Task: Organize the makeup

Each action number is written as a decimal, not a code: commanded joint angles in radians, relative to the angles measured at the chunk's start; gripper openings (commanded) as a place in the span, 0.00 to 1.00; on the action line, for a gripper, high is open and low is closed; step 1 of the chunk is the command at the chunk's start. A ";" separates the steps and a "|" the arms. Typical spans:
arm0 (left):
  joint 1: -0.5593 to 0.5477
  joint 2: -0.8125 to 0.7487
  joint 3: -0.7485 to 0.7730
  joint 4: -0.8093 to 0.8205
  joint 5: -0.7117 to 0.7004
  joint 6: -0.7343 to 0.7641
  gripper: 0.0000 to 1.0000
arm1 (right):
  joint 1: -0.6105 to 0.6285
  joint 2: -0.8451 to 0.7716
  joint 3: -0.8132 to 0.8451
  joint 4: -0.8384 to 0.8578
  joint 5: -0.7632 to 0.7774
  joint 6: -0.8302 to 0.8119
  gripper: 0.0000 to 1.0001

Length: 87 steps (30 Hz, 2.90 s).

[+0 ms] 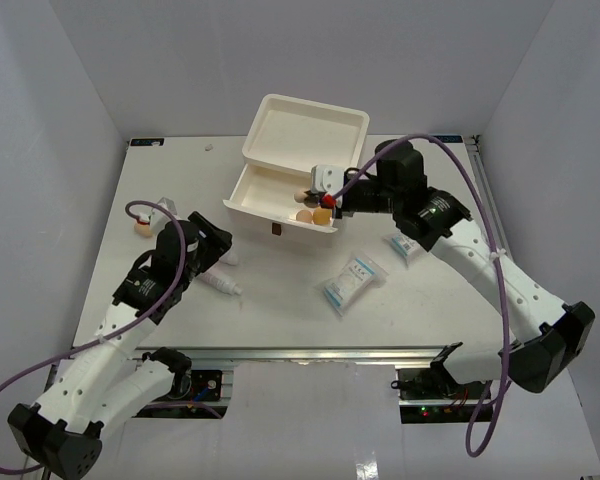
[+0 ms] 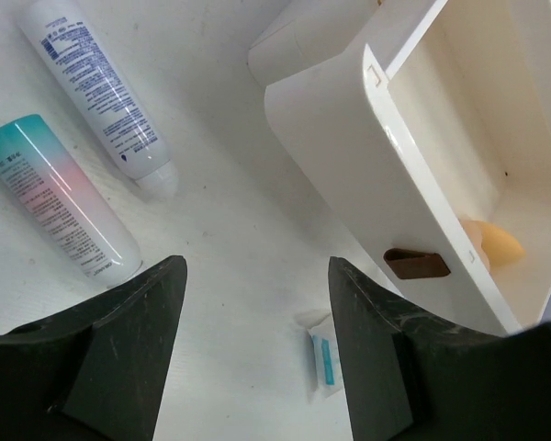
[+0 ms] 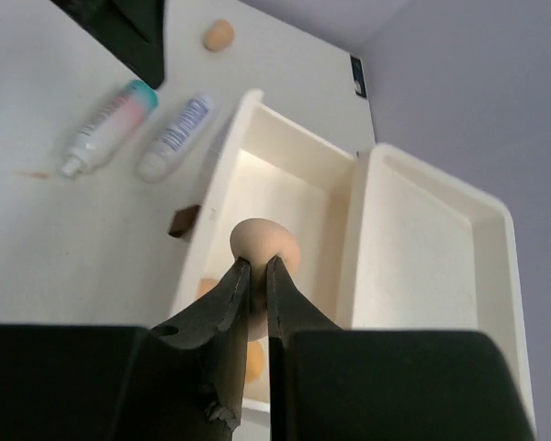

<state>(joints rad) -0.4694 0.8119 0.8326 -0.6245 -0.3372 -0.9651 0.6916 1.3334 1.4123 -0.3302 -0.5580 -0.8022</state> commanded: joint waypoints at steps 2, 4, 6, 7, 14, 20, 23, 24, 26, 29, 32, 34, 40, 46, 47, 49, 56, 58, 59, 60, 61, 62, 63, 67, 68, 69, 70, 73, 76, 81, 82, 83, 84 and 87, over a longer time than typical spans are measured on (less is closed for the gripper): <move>0.078 0.062 0.076 0.050 0.072 0.053 0.73 | -0.054 0.135 0.048 0.078 0.036 0.101 0.15; 0.116 0.080 0.088 0.051 0.100 0.064 0.73 | -0.057 0.166 0.056 0.093 0.043 0.117 0.21; 0.158 0.095 0.097 0.053 0.140 0.075 0.73 | -0.061 0.189 0.066 0.101 0.048 0.128 0.31; 0.192 0.105 0.103 0.054 0.160 0.079 0.73 | -0.064 0.198 0.072 0.106 0.050 0.140 0.38; 0.437 0.212 0.126 0.074 0.374 0.091 0.73 | -0.107 0.190 0.115 0.118 0.023 0.225 0.59; 0.608 0.338 0.175 0.098 0.483 0.092 0.72 | -0.239 0.103 0.118 0.114 -0.150 0.368 0.63; 0.653 0.409 0.218 0.099 0.478 0.114 0.72 | -0.334 0.048 0.068 0.113 -0.285 0.416 0.63; 0.669 0.424 0.228 0.099 0.471 0.125 0.73 | -0.371 0.025 0.048 0.113 -0.325 0.426 0.63; 0.693 0.454 0.246 0.099 0.460 0.140 0.73 | -0.438 -0.020 -0.013 0.112 -0.367 0.433 0.63; 0.735 0.523 0.288 0.104 0.434 0.183 0.73 | -0.539 -0.095 -0.138 0.112 -0.430 0.427 0.64; 0.751 0.593 0.340 0.115 0.406 0.228 0.74 | -0.593 -0.149 -0.233 0.112 -0.457 0.426 0.64; 0.759 0.655 0.388 0.113 0.373 0.257 0.74 | -0.619 -0.177 -0.276 0.114 -0.454 0.428 0.64; 0.771 0.838 0.529 0.067 0.285 0.365 0.75 | -0.653 -0.215 -0.333 0.102 -0.434 0.426 0.64; 0.793 0.971 0.587 0.054 0.241 0.453 0.75 | -0.664 -0.203 -0.324 0.078 -0.418 0.414 0.65; 0.794 0.989 0.590 0.054 0.238 0.464 0.75 | -0.664 -0.199 -0.320 0.072 -0.412 0.410 0.65; 0.796 1.019 0.595 0.054 0.232 0.484 0.75 | -0.666 -0.191 -0.311 0.060 -0.400 0.401 0.65; 0.798 1.139 0.647 0.057 0.234 0.532 0.73 | -0.670 -0.167 -0.286 0.024 -0.376 0.388 0.65; 0.800 1.167 0.665 0.056 0.238 0.540 0.68 | -0.671 -0.164 -0.279 0.014 -0.370 0.383 0.65; 0.801 1.178 0.673 0.056 0.243 0.542 0.66 | -0.673 -0.163 -0.276 0.009 -0.368 0.381 0.65; 0.802 1.186 0.678 0.057 0.251 0.542 0.62 | -0.675 -0.162 -0.273 0.004 -0.366 0.378 0.65; 0.803 1.190 0.678 0.056 0.255 0.538 0.57 | -0.676 -0.160 -0.270 0.001 -0.365 0.377 0.65; 0.804 1.193 0.678 0.056 0.258 0.535 0.52 | -0.678 -0.159 -0.268 -0.001 -0.364 0.376 0.65; 0.804 1.193 0.676 0.057 0.259 0.534 0.47 | -0.678 -0.158 -0.268 -0.001 -0.364 0.376 0.65; 0.805 1.165 0.641 0.069 0.290 0.518 0.23 | -0.679 -0.161 -0.263 -0.009 -0.362 0.373 0.65; 0.805 1.153 0.633 0.071 0.298 0.515 0.17 | -0.679 -0.163 -0.264 -0.010 -0.363 0.373 0.65; 0.805 1.138 0.625 0.074 0.306 0.512 0.09 | -0.679 -0.163 -0.265 -0.010 -0.364 0.373 0.65; 0.805 1.108 0.606 0.082 0.325 0.504 0.06 | -0.679 -0.166 -0.266 -0.010 -0.364 0.371 0.65; 0.805 1.026 0.557 0.120 0.419 0.464 0.00 | -0.679 -0.176 -0.278 -0.010 -0.363 0.367 0.65; 0.804 0.874 0.471 0.181 0.552 0.415 0.00 | -0.679 -0.186 -0.291 -0.010 -0.361 0.365 0.65; 0.747 0.566 0.335 0.273 0.743 0.276 0.00 | -0.679 -0.207 -0.318 -0.024 -0.359 0.351 0.65; 0.723 0.527 0.327 0.284 0.768 0.245 0.00 | -0.679 -0.210 -0.322 -0.027 -0.358 0.347 0.65; 0.698 0.487 0.319 0.295 0.794 0.214 0.00 | -0.679 -0.212 -0.326 -0.030 -0.358 0.344 0.65; 0.667 0.451 0.314 0.311 0.805 0.193 0.00 | -0.679 -0.214 -0.330 -0.033 -0.356 0.340 0.65; 0.562 0.369 0.313 0.345 0.819 0.108 0.00 | -0.679 -0.218 -0.341 -0.042 -0.349 0.331 0.65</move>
<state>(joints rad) 0.2230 1.2908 1.1691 -0.3567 0.3631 -0.6980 0.0189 1.1401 1.0898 -0.3508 -0.9138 -0.4494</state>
